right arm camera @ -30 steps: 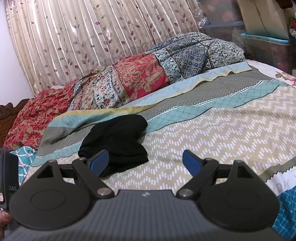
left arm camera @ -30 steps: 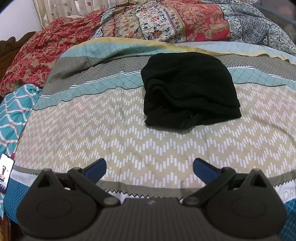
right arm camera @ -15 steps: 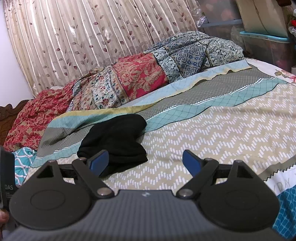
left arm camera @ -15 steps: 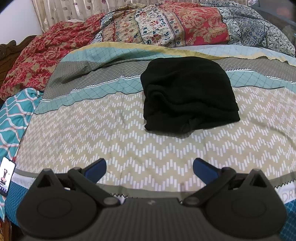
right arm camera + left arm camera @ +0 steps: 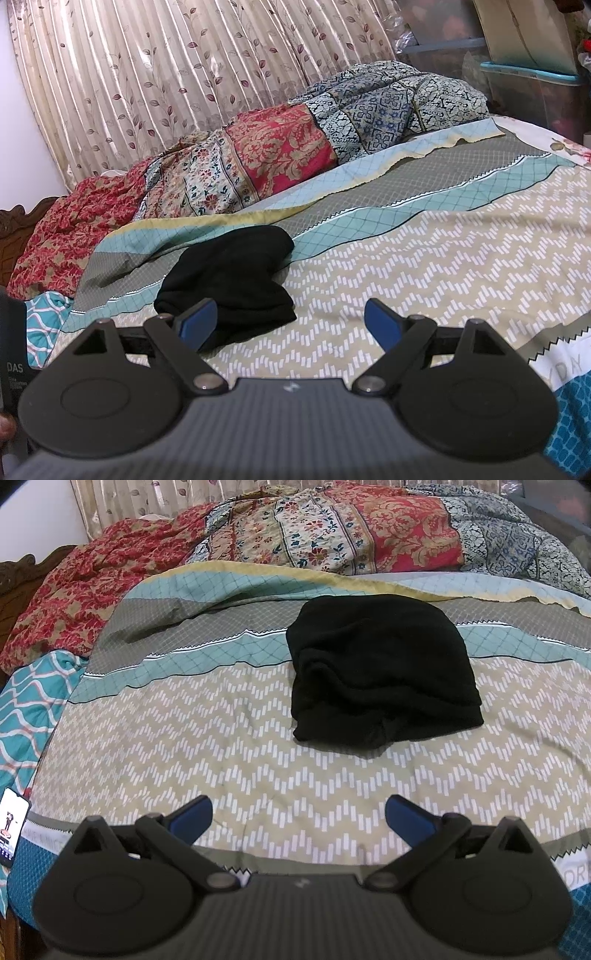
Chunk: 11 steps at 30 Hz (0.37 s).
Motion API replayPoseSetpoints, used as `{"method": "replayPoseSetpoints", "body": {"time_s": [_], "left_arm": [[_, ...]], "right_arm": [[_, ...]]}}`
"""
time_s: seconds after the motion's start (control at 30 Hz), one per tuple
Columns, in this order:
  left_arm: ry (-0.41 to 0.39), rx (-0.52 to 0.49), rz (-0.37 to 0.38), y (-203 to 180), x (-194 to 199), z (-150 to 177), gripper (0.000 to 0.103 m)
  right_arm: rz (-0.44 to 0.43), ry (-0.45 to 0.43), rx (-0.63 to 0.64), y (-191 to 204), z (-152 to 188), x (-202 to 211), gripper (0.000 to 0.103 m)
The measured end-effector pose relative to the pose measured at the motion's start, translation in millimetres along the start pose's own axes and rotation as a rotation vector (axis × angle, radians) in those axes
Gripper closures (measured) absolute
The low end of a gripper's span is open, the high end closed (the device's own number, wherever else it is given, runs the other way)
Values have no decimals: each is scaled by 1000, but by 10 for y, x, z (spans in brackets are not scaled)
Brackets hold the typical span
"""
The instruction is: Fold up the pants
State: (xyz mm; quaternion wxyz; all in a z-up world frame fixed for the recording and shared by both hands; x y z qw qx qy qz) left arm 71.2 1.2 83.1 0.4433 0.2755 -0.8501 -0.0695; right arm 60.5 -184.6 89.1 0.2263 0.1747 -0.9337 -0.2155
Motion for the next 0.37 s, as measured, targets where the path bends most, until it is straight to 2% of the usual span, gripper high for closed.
{"method": "replayPoseSetpoints", "body": {"time_s": [0.17, 0.27, 0.37], "left_arm": [[-1, -11, 4, -24, -16, 9, 0], [-7, -15, 42, -34, 4, 32, 0], [-24, -11, 44, -31, 31, 42, 0]], "right_arm": [[-1, 1, 0, 1, -4, -10, 14], [-1, 0, 4, 10, -5, -14, 14], [-7, 0, 13, 28, -9, -28, 14]]}}
Point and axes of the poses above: each gripper's, at about its wrist camera, not at the fingertips, and x roughly against the way its jaws point, y to its left, z to its underside, the point moved 2 cm from there along -x, roughly the way its jaws point, and after that the axes turned 13 degrees about -z, right-handed, at the moved point
